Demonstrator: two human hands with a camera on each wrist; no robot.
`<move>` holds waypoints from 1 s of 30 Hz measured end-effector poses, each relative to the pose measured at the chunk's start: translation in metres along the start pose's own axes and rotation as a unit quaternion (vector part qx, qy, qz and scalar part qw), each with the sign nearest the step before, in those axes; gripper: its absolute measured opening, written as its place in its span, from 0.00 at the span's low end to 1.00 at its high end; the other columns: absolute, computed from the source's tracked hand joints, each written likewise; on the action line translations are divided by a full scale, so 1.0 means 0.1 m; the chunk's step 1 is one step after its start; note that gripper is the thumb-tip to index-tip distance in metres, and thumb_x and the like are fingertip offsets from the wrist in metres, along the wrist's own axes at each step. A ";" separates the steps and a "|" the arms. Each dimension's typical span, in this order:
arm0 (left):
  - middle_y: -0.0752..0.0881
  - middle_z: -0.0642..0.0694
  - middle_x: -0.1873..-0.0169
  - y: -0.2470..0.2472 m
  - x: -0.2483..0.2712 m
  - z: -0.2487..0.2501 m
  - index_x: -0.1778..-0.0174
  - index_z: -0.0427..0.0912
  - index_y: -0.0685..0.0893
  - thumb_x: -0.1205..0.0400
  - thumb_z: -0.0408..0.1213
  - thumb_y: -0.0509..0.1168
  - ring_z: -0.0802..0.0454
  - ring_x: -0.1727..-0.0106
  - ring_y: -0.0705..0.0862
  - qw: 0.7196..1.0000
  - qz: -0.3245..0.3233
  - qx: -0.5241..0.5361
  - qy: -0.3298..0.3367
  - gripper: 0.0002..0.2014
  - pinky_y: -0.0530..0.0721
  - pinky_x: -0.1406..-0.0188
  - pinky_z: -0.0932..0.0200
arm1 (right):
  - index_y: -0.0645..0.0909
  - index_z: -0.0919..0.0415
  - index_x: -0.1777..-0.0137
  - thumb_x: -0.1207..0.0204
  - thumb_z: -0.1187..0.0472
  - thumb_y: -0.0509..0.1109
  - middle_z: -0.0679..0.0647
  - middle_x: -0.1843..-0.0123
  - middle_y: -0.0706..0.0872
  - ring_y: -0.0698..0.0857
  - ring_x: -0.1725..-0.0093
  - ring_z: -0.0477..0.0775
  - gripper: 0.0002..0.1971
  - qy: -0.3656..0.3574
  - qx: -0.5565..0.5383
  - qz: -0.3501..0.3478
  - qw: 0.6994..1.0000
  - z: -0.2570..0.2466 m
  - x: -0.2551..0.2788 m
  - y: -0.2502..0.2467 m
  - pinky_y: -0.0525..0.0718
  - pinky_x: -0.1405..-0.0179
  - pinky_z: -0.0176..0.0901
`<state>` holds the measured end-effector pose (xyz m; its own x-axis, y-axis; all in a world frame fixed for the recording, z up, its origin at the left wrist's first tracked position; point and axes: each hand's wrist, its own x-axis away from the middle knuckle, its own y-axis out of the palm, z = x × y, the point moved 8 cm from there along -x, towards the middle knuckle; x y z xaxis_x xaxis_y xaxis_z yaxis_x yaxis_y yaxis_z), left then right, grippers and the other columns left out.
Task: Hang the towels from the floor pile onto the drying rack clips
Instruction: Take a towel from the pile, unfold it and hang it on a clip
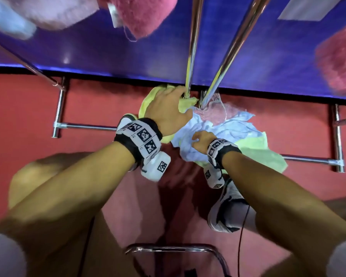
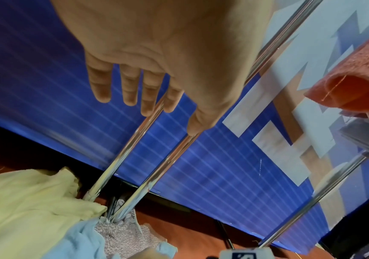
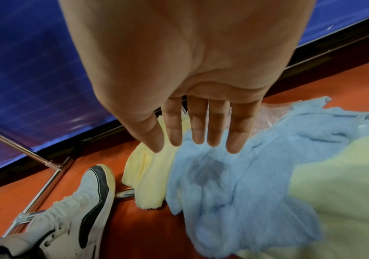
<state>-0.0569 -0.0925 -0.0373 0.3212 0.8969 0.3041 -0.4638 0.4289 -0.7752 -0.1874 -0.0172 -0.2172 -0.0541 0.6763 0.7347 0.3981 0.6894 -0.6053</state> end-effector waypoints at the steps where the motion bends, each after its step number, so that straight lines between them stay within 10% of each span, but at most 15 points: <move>1: 0.80 0.46 0.30 0.00 -0.02 0.01 0.25 0.48 0.74 0.20 0.50 0.68 0.40 0.26 0.71 1.000 0.004 -0.009 -0.001 0.28 0.71 0.26 0.49 | 0.85 0.59 0.44 0.21 0.57 0.64 0.58 0.35 0.84 0.80 0.34 0.64 0.12 0.000 0.000 -0.003 1.000 0.00 -0.05 0.05 0.79 0.43 0.45; 11: 0.83 0.45 0.36 0.14 -0.11 0.02 0.26 0.49 0.75 0.31 0.58 0.61 0.40 0.31 0.76 0.997 -0.017 -0.070 0.023 0.35 0.78 0.33 0.42 | 0.76 0.57 0.25 0.24 0.47 0.68 0.64 0.20 0.67 0.66 0.20 0.64 0.28 0.014 0.030 -0.045 0.998 0.13 -0.29 0.58 0.65 0.23 0.51; 14: 0.83 0.45 0.37 0.13 -0.10 -0.03 0.27 0.50 0.75 0.29 0.57 0.61 0.39 0.32 0.76 0.997 -0.024 -0.068 0.023 0.33 0.77 0.33 0.43 | 0.84 0.51 0.37 0.28 0.37 0.64 0.61 0.33 0.79 0.78 0.32 0.66 0.26 0.010 0.025 -0.011 1.000 0.21 -0.29 0.65 0.73 0.32 0.47; 20: 0.82 0.43 0.35 0.14 -0.07 -0.01 0.25 0.48 0.73 0.26 0.50 0.67 0.38 0.30 0.75 0.995 -0.051 -0.076 0.037 0.31 0.77 0.33 0.42 | 0.90 0.57 0.54 0.26 0.52 0.72 0.56 0.48 0.91 0.87 0.47 0.61 0.10 -0.030 -0.015 0.041 0.999 0.03 -0.11 0.33 0.82 0.50 0.44; 25: 0.81 0.40 0.36 0.19 0.05 0.13 0.24 0.45 0.74 0.29 0.40 0.68 0.39 0.34 0.77 0.988 -0.133 -0.042 0.060 0.34 0.78 0.38 0.51 | 0.78 0.55 0.67 0.32 0.66 0.73 0.41 0.72 0.76 0.80 0.63 0.52 0.08 -0.131 -0.132 0.120 0.975 -0.59 0.34 -0.34 0.68 0.69 0.23; 30: 0.83 0.43 0.49 0.31 0.29 0.40 0.19 0.48 0.65 0.33 0.25 0.66 0.59 0.57 0.87 0.967 -0.212 0.105 0.092 0.43 0.88 0.60 0.57 | 0.80 0.61 0.63 0.37 0.70 0.70 0.46 0.69 0.78 0.79 0.67 0.48 0.05 -0.246 -0.190 0.153 0.938 -0.82 0.90 -1.00 0.77 0.67 0.38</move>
<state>-0.0946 -0.0490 -0.0305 0.6518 0.6094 0.4514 -0.4092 0.7837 -0.4673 -0.1569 -0.0463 -0.0659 -0.2622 0.9300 0.2575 0.7561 0.3638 -0.5440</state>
